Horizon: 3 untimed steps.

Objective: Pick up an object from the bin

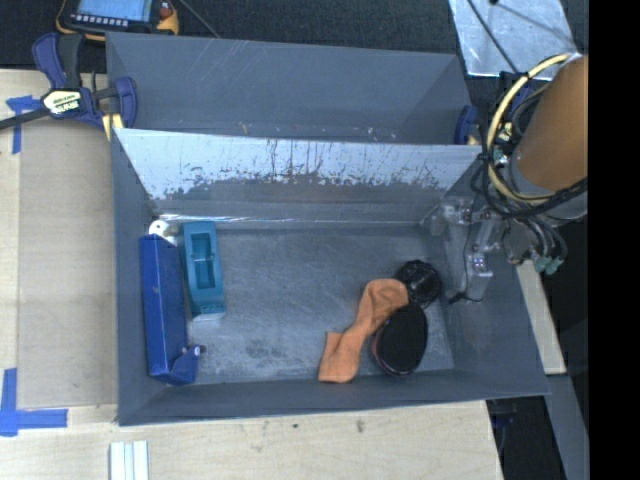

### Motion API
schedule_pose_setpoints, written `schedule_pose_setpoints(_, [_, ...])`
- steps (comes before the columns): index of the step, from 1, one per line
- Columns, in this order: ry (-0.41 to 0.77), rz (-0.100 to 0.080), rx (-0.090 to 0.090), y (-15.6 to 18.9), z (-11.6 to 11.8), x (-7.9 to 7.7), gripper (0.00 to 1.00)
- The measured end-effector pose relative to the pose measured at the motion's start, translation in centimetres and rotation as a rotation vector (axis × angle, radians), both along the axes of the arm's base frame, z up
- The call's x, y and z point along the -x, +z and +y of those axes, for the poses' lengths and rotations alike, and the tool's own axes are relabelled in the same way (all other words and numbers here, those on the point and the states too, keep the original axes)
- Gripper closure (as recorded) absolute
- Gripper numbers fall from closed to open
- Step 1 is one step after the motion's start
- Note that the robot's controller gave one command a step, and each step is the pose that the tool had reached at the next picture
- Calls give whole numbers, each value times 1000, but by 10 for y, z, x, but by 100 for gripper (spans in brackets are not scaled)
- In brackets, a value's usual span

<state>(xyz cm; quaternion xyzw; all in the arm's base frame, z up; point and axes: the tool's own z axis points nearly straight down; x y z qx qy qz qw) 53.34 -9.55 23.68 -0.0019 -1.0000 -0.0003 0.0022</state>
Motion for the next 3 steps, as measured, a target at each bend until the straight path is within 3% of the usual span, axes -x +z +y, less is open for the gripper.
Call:
schedule_pose_setpoints(1, [3,-9,1,4,0,-2,0])
schedule_pose_setpoints(2, [60,-13,2,-45,31,-3,0])
schedule_pose_setpoints(3, [-17,-2,0,-64,47,2,0])
